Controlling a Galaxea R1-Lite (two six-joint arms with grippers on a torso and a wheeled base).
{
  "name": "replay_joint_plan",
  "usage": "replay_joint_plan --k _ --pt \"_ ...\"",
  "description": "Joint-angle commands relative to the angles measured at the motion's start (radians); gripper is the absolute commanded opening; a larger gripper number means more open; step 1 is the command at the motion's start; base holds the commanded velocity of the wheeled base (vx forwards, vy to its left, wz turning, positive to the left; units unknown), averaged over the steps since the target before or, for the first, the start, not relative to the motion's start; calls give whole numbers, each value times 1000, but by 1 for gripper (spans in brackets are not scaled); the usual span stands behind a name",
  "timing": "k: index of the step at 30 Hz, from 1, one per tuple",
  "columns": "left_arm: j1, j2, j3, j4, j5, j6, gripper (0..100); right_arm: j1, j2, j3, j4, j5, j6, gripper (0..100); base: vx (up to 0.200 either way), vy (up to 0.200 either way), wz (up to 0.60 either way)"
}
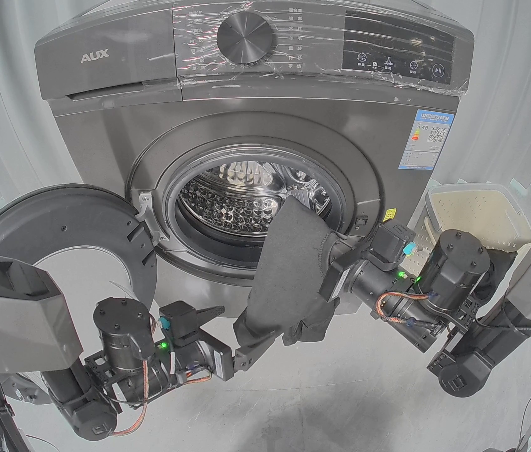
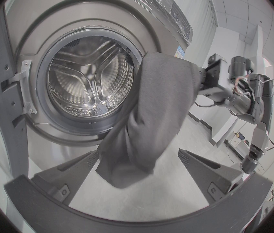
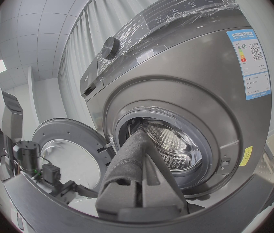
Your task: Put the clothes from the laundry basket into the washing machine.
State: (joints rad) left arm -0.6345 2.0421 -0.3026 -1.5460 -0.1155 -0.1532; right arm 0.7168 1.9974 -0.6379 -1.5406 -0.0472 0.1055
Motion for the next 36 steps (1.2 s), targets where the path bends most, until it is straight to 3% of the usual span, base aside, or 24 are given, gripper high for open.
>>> replay_joint_plan --k 1,7,13,26,27,36 --pt "16 81 -96 0 2 -3 100 35 -8 6 2 0 3 0 0 0 0" --pt "15 135 -153 0 -4 -5 100 75 -14 10 4 0 5 0 0 0 0" --pt "19 214 -237 0 -6 -5 100 145 -45 53 5 -42 23 0 0 0 0" --pt "30 286 -311 0 -1 14 100 182 -60 84 1 -43 34 0 0 0 0" --pt "30 285 -316 0 -1 15 0 184 -60 84 1 -43 34 0 0 0 0" --pt "56 250 -317 -3 10 9 0 148 -88 144 1 -42 34 0 0 0 0"
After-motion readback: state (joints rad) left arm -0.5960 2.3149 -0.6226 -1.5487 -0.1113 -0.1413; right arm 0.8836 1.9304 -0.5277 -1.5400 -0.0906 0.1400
